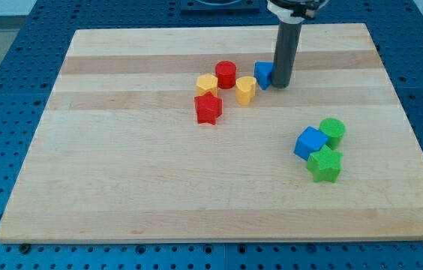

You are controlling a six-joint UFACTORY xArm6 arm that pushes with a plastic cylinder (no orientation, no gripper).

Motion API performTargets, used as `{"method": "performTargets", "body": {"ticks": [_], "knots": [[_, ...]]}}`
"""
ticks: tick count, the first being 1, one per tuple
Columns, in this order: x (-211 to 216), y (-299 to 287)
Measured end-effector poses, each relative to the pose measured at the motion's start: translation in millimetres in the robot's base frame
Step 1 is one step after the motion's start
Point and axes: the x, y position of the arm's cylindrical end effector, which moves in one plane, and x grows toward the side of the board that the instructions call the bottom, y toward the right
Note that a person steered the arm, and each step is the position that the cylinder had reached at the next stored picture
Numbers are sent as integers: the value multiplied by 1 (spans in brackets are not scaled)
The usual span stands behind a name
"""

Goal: Push the green circle towards the blue triangle

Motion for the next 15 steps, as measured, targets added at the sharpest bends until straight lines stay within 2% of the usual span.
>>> {"method": "performTargets", "body": {"ticks": [1, 2, 4, 6, 7, 10, 13, 15], "knots": [[6, 1], [24, 25], [70, 127], [135, 130], [147, 106], [152, 43], [146, 57], [117, 75]]}}
